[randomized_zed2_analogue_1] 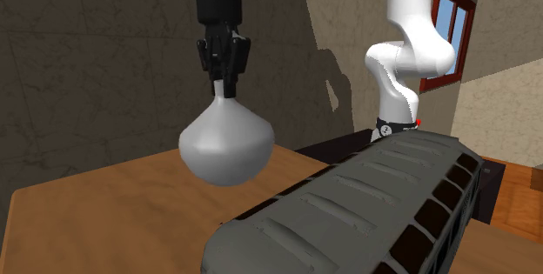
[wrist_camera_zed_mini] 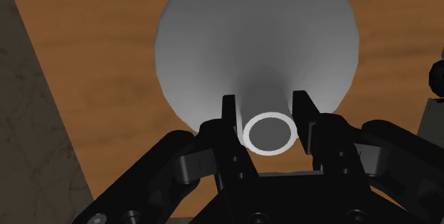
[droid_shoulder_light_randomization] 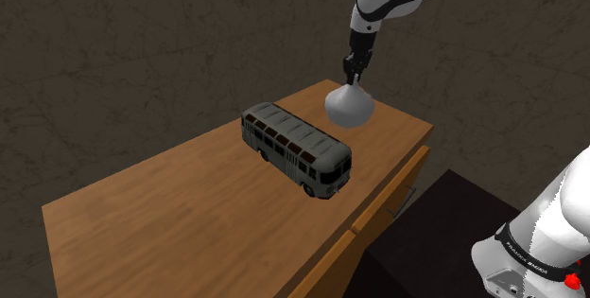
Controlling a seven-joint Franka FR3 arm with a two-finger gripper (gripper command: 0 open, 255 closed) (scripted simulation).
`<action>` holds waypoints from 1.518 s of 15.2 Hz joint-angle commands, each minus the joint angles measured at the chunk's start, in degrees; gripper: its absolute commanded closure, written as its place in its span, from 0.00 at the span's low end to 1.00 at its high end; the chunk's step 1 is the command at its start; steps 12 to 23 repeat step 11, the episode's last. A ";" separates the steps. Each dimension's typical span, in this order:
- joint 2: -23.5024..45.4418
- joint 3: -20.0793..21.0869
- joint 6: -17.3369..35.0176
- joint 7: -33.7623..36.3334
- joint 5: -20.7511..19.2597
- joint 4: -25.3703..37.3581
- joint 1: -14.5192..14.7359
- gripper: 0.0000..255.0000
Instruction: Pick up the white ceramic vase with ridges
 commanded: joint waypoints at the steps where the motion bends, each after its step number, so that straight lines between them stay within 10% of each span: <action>1: -0.45 0.06 -1.34 0.17 -0.03 0.94 0.09 1.00; 23: -1.48 0.05 -7.34 0.20 -0.07 5.91 0.09 1.00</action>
